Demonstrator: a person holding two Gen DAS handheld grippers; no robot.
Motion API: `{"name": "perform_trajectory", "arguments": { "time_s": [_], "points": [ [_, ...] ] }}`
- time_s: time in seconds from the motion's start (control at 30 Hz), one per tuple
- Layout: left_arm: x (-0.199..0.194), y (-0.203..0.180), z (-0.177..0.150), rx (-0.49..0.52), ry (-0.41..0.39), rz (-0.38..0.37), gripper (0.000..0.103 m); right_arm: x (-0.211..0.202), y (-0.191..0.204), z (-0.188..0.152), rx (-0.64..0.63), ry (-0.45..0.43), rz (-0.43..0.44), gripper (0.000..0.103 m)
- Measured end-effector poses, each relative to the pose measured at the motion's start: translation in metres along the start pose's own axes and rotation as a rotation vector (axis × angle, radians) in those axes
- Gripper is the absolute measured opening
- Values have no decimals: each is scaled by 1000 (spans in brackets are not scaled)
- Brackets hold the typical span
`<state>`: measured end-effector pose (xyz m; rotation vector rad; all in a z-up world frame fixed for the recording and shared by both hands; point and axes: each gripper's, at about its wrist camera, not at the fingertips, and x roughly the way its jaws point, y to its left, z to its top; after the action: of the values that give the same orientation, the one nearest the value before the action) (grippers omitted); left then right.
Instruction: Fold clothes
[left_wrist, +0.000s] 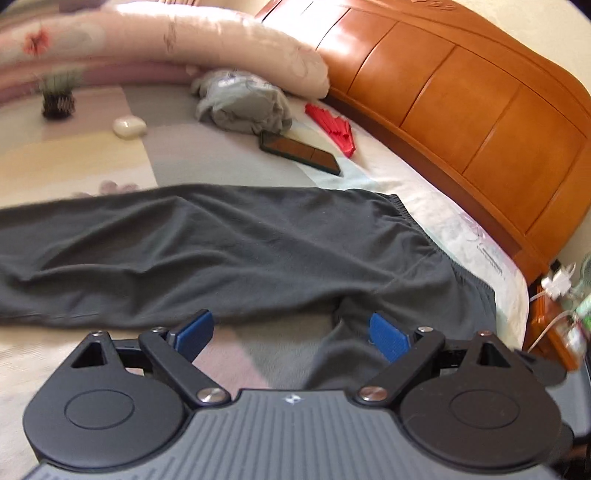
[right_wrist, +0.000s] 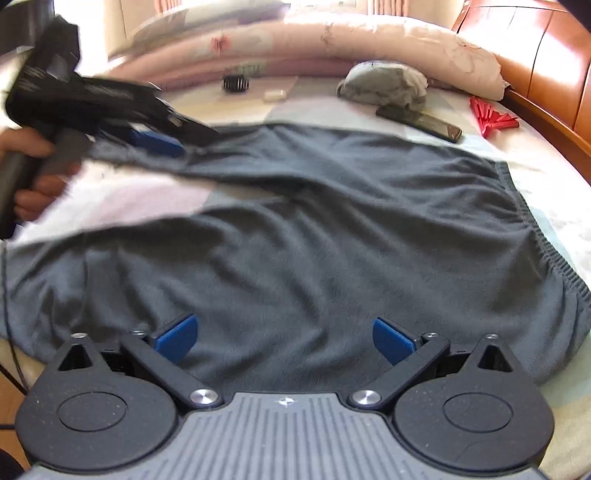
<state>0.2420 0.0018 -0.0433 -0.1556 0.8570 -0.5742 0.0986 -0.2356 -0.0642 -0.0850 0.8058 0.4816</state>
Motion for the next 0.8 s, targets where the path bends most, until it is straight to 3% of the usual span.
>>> {"name": "perform_trajectory", "arguments": {
  "time_s": [0.03, 0.1, 0.23, 0.3, 0.47, 0.8],
  "points": [
    [3, -1, 2, -2, -1, 12, 92, -1, -4, 5, 6, -14, 19, 90],
    [5, -3, 1, 5, -5, 23, 92, 1, -9, 20, -7, -36, 36, 67],
    [0, -7, -4, 32, 5, 85, 92, 19, -12, 56, -95, -81, 44, 43],
    [-8, -9, -9, 43, -4, 112, 92, 37, -13, 74, -128, -77, 49, 24],
    [-26, -13, -23, 48, -28, 156, 92, 82, -15, 93, -176, -29, 14, 19],
    [-31, -17, -36, 43, -53, 162, 92, 108, -9, 91, -248, -3, -32, 22]
  ]
}}
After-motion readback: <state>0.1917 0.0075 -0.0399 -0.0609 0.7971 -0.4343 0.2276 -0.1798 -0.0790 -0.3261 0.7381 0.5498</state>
